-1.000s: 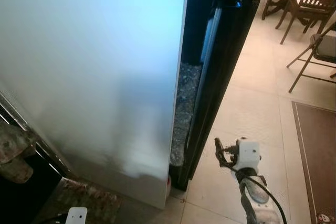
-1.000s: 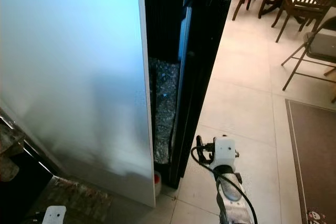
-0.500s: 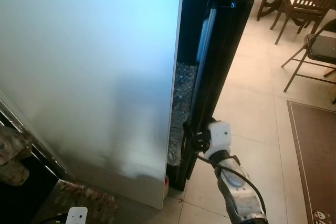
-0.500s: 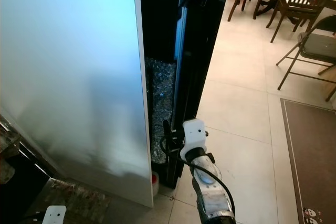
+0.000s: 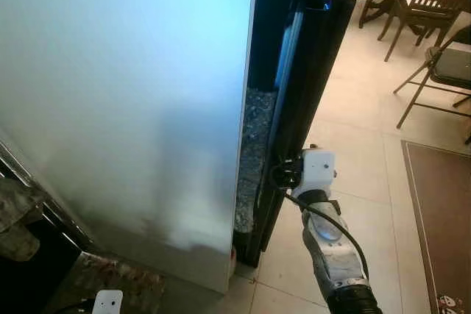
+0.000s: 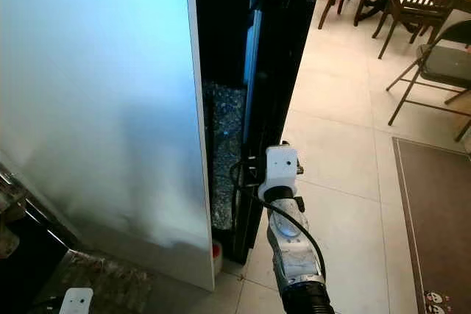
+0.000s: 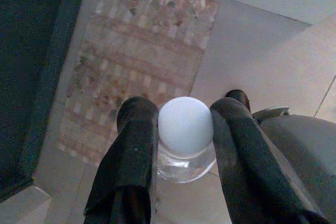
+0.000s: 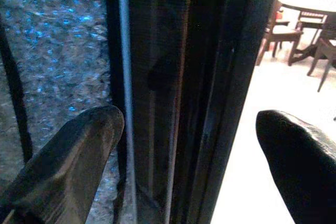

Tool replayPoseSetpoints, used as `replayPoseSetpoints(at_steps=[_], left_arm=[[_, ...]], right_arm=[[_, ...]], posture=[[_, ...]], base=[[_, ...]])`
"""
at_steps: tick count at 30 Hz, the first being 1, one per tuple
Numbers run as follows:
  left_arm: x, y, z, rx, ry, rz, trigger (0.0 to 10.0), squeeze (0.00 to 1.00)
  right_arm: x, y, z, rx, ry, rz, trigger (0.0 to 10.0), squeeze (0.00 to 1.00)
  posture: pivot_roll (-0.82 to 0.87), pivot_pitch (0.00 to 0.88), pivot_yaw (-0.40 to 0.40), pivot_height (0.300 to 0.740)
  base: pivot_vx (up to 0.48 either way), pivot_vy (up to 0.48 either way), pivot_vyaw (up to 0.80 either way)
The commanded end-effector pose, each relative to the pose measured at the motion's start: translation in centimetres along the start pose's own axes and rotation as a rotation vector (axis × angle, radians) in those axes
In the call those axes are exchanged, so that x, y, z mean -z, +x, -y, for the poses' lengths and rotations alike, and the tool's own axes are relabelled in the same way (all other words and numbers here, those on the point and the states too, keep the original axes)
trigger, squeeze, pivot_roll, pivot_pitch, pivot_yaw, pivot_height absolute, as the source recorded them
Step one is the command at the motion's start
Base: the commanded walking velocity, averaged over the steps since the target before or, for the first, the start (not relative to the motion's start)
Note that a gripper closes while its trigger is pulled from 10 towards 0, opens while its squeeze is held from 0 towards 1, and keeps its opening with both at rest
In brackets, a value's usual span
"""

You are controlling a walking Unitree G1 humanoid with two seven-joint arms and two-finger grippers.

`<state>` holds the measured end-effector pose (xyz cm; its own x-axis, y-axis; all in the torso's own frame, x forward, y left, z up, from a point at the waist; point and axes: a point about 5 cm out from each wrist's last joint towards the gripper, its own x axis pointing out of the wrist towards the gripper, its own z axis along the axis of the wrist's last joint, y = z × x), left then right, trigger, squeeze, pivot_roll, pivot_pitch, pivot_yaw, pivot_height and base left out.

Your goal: Restocking fridge

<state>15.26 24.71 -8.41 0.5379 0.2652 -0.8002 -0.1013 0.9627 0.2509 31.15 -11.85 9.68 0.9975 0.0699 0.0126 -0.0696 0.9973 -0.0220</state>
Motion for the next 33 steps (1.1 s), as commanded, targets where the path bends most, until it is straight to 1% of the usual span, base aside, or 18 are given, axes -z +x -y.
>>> replayPoseSetpoints(at_steps=[1,10,18,19,22,24,28,33], left_arm=[[0.0,0.0,-0.2,-0.011,0.003,-0.006,10.0,0.00],[-0.1,0.0,-0.1,-0.009,-0.004,-0.003,10.0,0.00],[-0.1,0.0,-0.1,-0.009,-0.006,-0.003,10.0,0.00],[-0.1,0.0,-0.1,-0.010,-0.006,-0.004,10.0,0.00],[0.0,0.0,0.0,-0.011,-0.009,-0.006,10.0,0.00],[0.0,0.0,0.0,-0.011,-0.011,-0.007,10.0,0.00],[0.0,0.0,0.0,-0.009,-0.011,-0.009,10.0,0.00],[0.0,0.0,0.0,-0.008,-0.013,-0.009,10.0,0.00]], right_arm=[[0.1,0.3,-0.2,-0.004,0.003,-0.012,10.0,0.00],[-0.2,1.1,-0.7,-0.016,0.014,-0.006,10.0,0.00],[-0.7,1.9,-0.3,0.015,0.004,0.012,10.0,0.00],[-0.9,2.1,0.0,0.043,0.017,0.023,10.0,0.00],[-0.9,2.3,0.3,0.064,0.057,0.018,10.0,0.00],[-0.8,2.4,0.3,0.061,0.051,-0.001,10.0,0.00],[-0.7,2.5,0.1,0.053,0.056,0.004,10.0,0.00],[-0.9,2.8,-0.4,0.015,0.067,0.004,10.0,0.00]], posture=[[-0.02,0.000,-0.032,0.740],[-0.01,0.000,-0.035,0.740],[-0.01,0.000,-0.037,0.740],[-0.01,0.000,-0.039,0.740],[-0.01,0.000,-0.039,0.740],[-0.01,0.000,-0.039,0.740],[-0.01,0.000,-0.040,0.740],[-0.01,0.000,-0.039,0.740]], base=[[0.000,0.000,0.00],[0.000,0.000,0.00],[0.000,0.000,0.00],[0.000,0.000,0.00],[0.000,0.000,0.00],[0.000,0.000,0.00],[0.000,0.000,0.00],[0.000,0.000,0.00]])
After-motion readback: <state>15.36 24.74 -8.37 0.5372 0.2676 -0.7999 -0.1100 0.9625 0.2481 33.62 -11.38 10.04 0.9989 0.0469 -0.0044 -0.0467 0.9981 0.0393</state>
